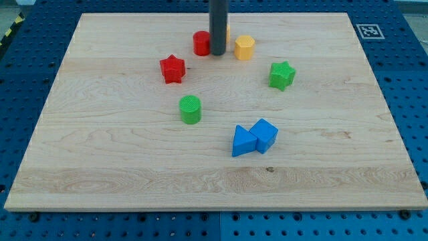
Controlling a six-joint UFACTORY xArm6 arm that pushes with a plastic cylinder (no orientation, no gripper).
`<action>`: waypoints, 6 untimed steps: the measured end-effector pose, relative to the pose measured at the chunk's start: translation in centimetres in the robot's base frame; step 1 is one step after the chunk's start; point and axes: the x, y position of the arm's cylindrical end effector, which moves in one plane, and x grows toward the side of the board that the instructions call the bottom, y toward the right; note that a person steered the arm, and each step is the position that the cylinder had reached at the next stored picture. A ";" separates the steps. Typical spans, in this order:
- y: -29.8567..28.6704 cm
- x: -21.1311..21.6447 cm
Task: Move the red circle down a bit
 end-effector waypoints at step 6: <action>-7.1 -7.9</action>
